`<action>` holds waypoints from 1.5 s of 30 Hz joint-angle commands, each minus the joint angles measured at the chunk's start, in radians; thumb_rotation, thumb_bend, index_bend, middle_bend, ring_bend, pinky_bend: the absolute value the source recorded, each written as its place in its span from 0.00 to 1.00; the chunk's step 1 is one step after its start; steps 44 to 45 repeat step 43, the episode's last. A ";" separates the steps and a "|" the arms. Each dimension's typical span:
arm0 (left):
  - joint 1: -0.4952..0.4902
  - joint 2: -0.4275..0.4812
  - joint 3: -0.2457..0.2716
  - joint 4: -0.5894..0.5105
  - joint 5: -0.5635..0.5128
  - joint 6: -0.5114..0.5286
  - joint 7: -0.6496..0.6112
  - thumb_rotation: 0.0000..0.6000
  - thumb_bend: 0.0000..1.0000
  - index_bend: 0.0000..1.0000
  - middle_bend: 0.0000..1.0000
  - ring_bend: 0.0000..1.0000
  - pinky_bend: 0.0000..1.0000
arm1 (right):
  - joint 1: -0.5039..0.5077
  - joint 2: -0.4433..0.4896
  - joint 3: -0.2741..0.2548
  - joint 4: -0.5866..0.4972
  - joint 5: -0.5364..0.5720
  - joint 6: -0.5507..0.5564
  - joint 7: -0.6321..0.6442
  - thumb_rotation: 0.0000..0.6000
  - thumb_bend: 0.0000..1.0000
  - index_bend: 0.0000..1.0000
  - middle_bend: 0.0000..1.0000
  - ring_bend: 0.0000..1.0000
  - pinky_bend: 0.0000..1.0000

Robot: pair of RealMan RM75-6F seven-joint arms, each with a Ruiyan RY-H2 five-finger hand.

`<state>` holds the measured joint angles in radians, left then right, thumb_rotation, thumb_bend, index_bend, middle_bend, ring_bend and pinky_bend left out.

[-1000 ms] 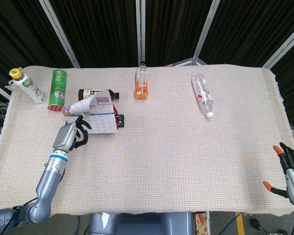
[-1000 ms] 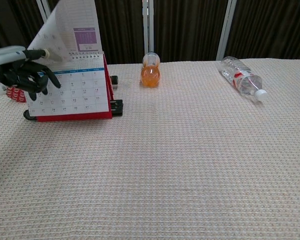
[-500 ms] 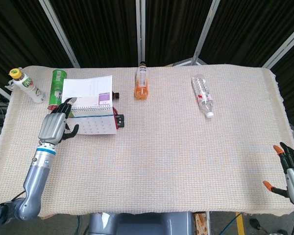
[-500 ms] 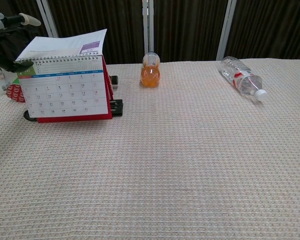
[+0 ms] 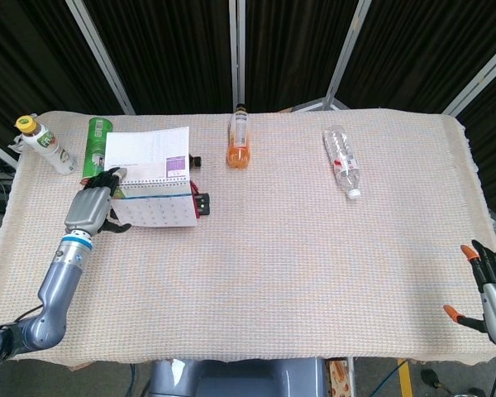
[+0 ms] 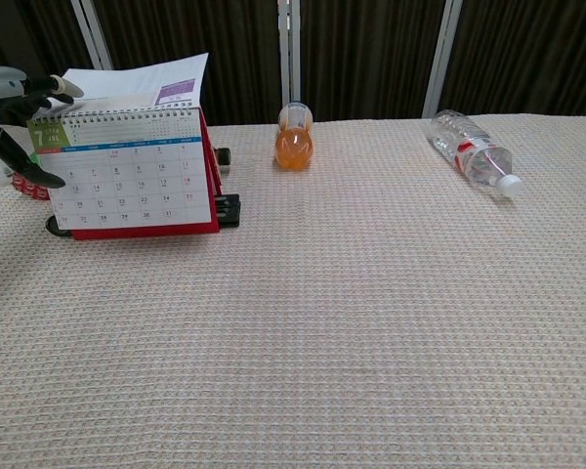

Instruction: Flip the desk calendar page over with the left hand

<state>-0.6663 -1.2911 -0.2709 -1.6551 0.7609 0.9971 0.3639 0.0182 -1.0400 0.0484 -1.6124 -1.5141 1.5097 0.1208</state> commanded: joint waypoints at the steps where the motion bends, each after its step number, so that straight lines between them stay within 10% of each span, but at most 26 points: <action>1: -0.008 -0.002 0.006 0.015 -0.012 -0.016 -0.011 1.00 0.16 0.00 0.00 0.12 0.11 | 0.000 -0.001 -0.001 0.000 -0.001 0.000 0.001 1.00 0.00 0.00 0.00 0.00 0.00; 18: 0.044 -0.014 0.002 0.005 0.144 0.118 -0.147 1.00 0.17 0.00 0.00 0.00 0.02 | -0.001 -0.004 -0.002 0.004 -0.010 0.007 0.003 1.00 0.00 0.00 0.00 0.00 0.00; 37: 0.395 0.033 0.323 -0.085 0.571 0.534 -0.079 1.00 0.17 0.00 0.00 0.00 0.00 | -0.005 -0.011 -0.009 -0.007 -0.028 0.019 -0.033 1.00 0.00 0.00 0.00 0.00 0.00; 45: 0.459 0.020 0.343 -0.082 0.646 0.611 -0.069 1.00 0.17 0.00 0.00 0.00 0.00 | -0.004 -0.016 -0.013 0.000 -0.033 0.016 -0.035 1.00 0.00 0.00 0.00 0.00 0.00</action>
